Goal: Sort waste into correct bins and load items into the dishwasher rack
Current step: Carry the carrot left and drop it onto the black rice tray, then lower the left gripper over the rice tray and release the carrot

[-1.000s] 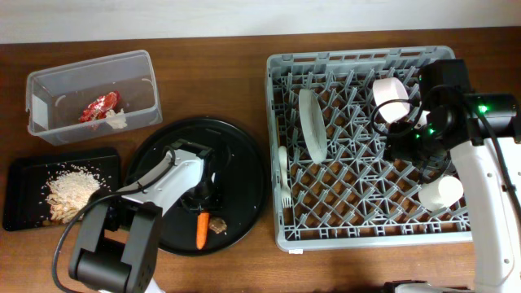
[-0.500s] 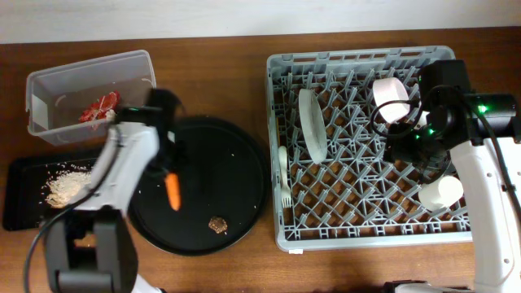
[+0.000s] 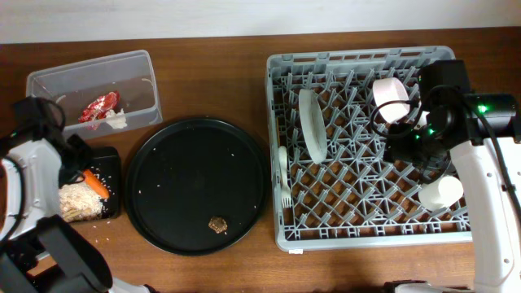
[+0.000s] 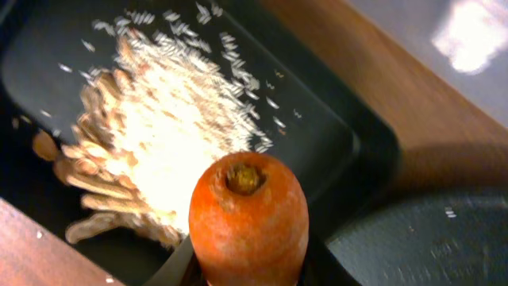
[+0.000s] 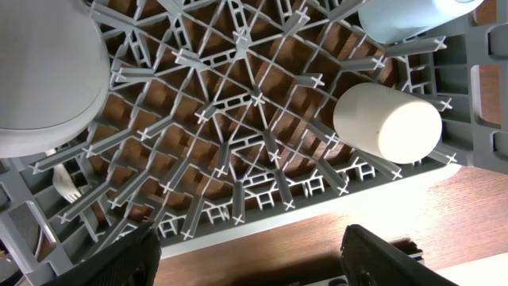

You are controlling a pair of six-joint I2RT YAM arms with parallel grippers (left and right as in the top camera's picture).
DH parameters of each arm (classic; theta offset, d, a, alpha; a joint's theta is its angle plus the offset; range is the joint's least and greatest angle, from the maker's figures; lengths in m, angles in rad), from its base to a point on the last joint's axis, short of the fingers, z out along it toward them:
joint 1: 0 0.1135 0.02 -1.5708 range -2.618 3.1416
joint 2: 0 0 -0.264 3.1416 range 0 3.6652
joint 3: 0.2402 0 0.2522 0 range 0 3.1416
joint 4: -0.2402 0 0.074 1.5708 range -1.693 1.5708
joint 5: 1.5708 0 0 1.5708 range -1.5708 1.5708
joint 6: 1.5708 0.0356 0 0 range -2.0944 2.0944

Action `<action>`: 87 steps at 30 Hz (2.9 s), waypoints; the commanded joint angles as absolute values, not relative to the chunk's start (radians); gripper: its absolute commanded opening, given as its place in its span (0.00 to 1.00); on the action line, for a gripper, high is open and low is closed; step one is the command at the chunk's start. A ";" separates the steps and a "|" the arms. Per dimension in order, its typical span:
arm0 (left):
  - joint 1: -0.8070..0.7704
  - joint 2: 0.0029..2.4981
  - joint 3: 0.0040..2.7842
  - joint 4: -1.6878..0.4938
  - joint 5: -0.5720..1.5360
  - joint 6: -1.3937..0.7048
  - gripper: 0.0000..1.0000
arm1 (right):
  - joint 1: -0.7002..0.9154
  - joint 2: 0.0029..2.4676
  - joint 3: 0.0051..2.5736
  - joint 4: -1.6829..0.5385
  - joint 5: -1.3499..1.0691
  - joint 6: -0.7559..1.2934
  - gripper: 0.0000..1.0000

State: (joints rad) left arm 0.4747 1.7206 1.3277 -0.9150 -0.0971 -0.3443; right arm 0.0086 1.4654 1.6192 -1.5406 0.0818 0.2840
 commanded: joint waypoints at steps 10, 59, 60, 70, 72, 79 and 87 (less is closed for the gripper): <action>0.535 1.883 1.289 -0.898 -0.101 -0.351 0.13 | 0.005 1.467 1.614 -1.541 0.088 0.284 0.76; -0.309 1.662 0.941 -0.927 0.183 -0.522 0.00 | 0.005 1.467 1.614 -1.539 0.088 0.269 0.76; -0.286 1.656 0.970 -0.957 0.156 -0.522 0.00 | 0.005 1.467 1.614 -1.540 0.088 0.269 0.76; 0.099 1.523 1.257 -1.125 -0.071 -0.470 0.01 | 0.005 1.467 1.614 -1.540 0.088 0.268 0.76; 0.213 1.522 1.256 -1.103 -0.089 -0.470 0.01 | 0.005 1.467 1.614 -1.539 0.088 0.269 0.76; 0.427 1.530 1.211 -0.988 -0.132 -0.471 0.05 | 0.005 1.467 1.614 -1.537 0.088 0.269 0.76; 0.474 1.624 1.134 -0.867 -0.129 -0.471 0.10 | 0.006 1.467 1.614 -1.537 0.087 0.269 0.77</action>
State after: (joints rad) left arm 0.4721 1.5627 1.1557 -0.8738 -0.1177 -0.4831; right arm 0.0086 1.4654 1.6184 -1.5398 0.0818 0.2760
